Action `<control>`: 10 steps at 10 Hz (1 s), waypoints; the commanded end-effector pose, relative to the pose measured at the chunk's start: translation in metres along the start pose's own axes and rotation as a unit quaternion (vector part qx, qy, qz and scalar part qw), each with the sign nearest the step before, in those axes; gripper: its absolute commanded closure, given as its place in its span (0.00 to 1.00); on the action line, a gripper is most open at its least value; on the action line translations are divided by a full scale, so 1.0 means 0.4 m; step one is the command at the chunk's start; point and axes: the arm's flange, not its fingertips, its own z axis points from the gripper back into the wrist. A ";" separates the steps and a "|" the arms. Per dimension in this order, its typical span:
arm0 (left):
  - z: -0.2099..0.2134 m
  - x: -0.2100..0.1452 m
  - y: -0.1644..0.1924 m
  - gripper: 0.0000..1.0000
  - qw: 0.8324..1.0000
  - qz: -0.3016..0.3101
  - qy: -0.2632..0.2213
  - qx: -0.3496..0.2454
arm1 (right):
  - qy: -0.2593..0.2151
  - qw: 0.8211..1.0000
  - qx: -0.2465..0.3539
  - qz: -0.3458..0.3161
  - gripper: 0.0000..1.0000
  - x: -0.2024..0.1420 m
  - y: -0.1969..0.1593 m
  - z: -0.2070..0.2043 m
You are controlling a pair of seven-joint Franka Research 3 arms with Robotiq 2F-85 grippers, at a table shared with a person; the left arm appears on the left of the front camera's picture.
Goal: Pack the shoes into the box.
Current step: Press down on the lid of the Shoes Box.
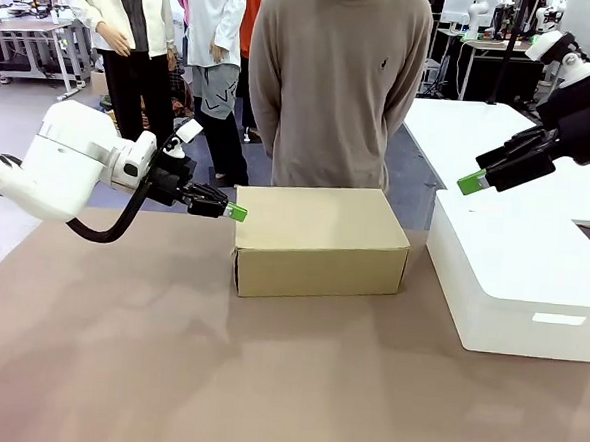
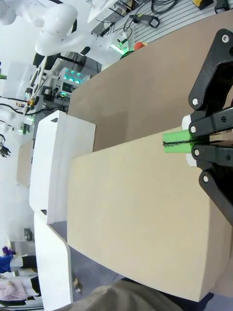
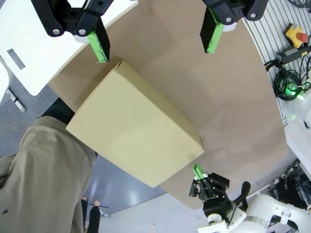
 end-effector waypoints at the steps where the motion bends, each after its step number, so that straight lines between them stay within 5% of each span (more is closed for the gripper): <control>1: 0.002 0.004 -0.002 1.00 1.000 0.001 -0.005 -0.002 | -0.002 1.000 0.000 -0.001 0.00 0.000 -0.003 -0.001; 6: 0.000 0.000 0.000 1.00 1.000 0.000 0.000 0.000 | -0.002 1.000 0.000 -0.001 0.00 0.000 -0.003 -0.001; 10: 0.064 0.105 -0.111 1.00 0.992 -0.026 0.107 0.064 | 0.037 0.999 0.019 0.000 0.00 0.053 -0.029 -0.029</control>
